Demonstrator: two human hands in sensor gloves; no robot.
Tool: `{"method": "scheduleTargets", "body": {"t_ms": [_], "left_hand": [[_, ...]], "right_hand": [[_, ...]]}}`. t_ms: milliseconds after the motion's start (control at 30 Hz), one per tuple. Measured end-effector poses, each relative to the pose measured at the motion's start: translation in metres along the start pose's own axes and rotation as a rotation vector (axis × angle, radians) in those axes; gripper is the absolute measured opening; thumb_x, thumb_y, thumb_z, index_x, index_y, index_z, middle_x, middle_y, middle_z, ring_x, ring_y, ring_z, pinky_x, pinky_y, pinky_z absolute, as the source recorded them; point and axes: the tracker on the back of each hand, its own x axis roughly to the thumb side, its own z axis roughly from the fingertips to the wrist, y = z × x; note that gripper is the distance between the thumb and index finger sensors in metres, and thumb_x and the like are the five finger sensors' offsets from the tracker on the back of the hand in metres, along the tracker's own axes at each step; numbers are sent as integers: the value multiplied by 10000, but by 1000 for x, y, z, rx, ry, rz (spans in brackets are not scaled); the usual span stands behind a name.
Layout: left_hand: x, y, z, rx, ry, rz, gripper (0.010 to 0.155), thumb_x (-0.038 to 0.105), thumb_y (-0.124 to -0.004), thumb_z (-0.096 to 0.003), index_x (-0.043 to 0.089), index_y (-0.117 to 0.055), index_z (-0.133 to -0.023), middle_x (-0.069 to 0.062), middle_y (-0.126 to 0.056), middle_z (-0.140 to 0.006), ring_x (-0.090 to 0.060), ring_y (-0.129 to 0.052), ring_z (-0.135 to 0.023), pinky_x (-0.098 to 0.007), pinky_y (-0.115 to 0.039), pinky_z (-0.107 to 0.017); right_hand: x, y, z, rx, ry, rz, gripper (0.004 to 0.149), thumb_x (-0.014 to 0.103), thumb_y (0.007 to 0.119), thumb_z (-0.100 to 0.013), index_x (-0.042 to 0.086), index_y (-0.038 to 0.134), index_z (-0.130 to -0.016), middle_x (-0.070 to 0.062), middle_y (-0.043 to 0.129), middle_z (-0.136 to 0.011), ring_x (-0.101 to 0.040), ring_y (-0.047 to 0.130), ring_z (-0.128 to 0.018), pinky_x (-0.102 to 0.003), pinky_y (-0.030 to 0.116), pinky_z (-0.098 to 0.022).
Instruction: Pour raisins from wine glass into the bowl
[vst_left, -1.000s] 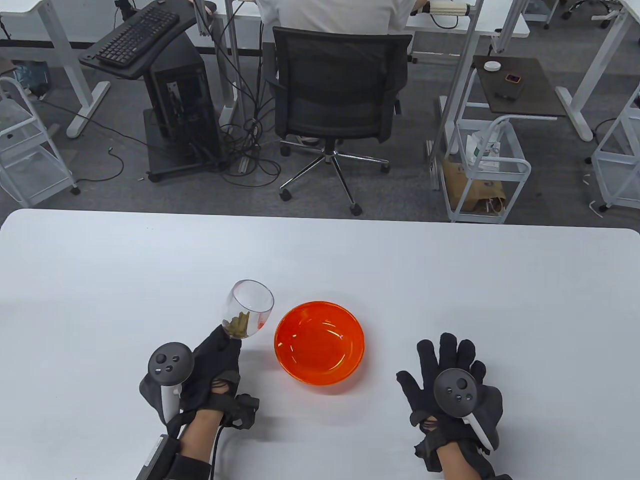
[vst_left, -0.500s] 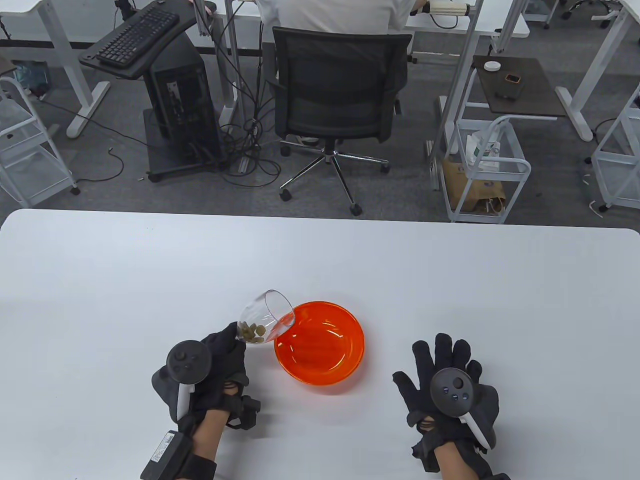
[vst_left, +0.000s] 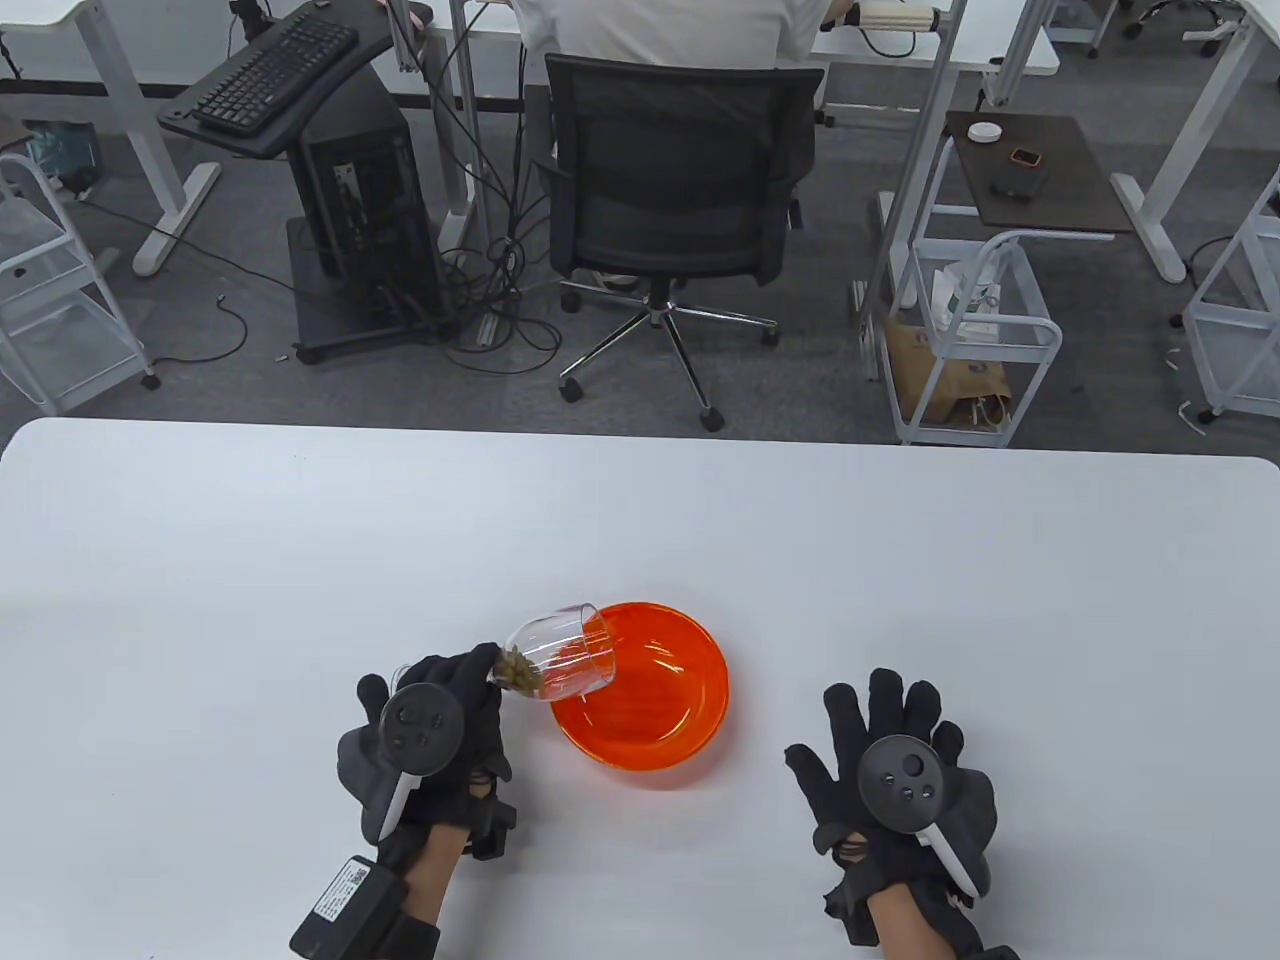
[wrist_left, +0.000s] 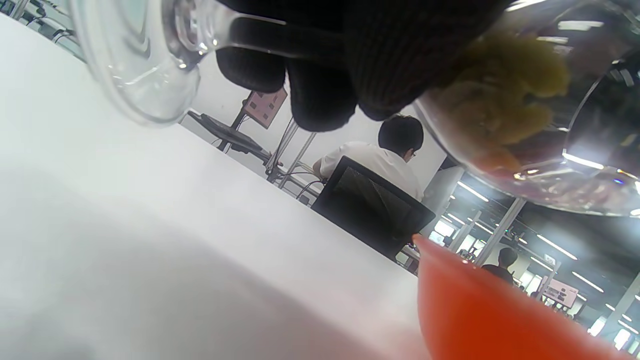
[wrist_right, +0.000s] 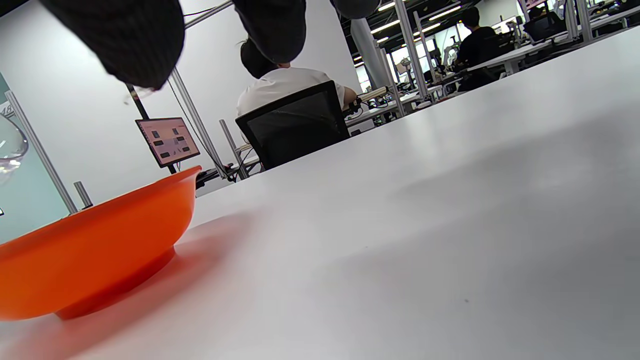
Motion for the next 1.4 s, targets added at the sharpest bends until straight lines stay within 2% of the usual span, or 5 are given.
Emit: {"method": "scheduleTargets", "body": {"t_ms": [500, 1000, 1400], "left_hand": [[19, 1, 6, 60, -128, -158, 488, 306, -864, -447, 344, -831, -933, 1, -913, -936, -298, -709, -973, -632, -168, -715], [25, 3, 9, 87, -158, -178, 488, 303, -865, -447, 344, -832, -932, -1, -913, -937, -297, -708, -973, -630, -168, -717], [32, 4, 12, 118, -210, -260, 487, 299, -868, -446, 342, -836, -930, -2, -911, -939, -296, -703, -976, -627, -164, -718]], "right_hand": [[0, 1, 0, 3, 8, 7, 725, 535, 758, -511, 174, 508, -1088, -243, 208, -1184, -570, 46, -998, -706, 48, -674], [0, 1, 0, 0, 16, 19, 728, 537, 757, -510, 171, 509, -1088, -244, 197, -1183, -569, 35, -994, -703, 43, -672], [1, 1, 0, 5, 11, 24, 726, 537, 757, -510, 172, 513, -1088, -245, 199, -1184, -571, 33, -993, -703, 41, -671]]}}
